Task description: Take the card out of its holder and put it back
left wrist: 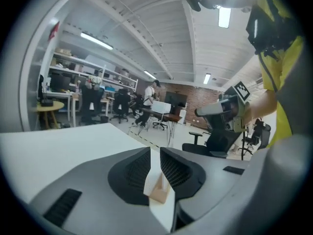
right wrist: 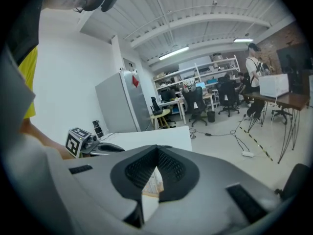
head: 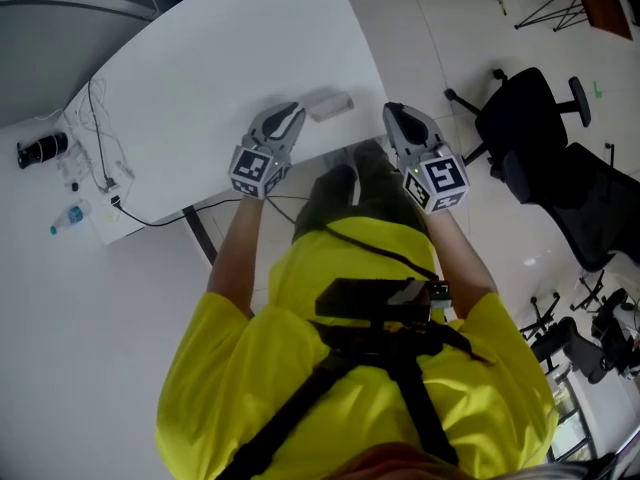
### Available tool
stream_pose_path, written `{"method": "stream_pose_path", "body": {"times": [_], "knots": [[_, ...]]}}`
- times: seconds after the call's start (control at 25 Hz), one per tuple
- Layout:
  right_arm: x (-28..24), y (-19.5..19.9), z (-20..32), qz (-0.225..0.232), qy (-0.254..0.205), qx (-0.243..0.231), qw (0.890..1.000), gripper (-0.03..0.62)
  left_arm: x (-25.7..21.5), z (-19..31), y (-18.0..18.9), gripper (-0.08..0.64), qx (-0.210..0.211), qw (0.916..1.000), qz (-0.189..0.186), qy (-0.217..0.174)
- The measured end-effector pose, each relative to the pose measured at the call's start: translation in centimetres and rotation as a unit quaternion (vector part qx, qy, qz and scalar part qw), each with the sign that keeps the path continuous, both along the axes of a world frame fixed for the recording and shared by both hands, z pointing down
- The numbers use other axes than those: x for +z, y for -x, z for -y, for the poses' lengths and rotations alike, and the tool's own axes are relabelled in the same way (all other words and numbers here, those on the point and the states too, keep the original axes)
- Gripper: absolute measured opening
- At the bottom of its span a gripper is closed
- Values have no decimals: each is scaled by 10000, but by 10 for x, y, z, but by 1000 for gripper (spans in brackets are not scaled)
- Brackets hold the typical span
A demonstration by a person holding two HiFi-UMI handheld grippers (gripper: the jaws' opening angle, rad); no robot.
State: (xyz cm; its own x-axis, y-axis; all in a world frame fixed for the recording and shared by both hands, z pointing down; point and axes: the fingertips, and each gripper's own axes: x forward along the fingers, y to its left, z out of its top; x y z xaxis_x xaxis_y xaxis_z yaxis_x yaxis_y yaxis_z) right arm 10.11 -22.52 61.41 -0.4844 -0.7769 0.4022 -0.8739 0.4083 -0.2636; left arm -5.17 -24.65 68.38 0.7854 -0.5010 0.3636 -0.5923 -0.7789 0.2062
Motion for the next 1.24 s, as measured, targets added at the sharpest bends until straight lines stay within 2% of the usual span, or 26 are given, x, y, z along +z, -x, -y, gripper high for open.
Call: {"method": "stream_pose_path", "body": {"times": [0.16,0.32,0.4,0.52,0.68,0.88,1.24], "knots": [[-42,2,7,106,-509,-101,9986,3,-80,17,25,61,-882,9951,-50,-436],[-87,5,9,156,-957,-157,9952,3,-141,19,46,60,-1663,9840,-177,-611],[-107,7,9,211,-1133,-141,9932,3,-167,10,53,60,-1904,9779,-76,-856],[-133,7,5,269,-1324,-182,9907,3,-194,-8,56,60,-2037,9714,78,-1221],[-148,10,5,249,-1457,-252,9887,3,-191,-15,67,60,-2278,9687,-45,-987],[-153,16,12,224,-1525,-306,9876,3,-197,-19,78,58,-2514,9614,-29,-1115],[-148,27,15,210,-1480,-433,9878,3,-190,-23,64,60,-2428,9647,-84,-1015]]}}
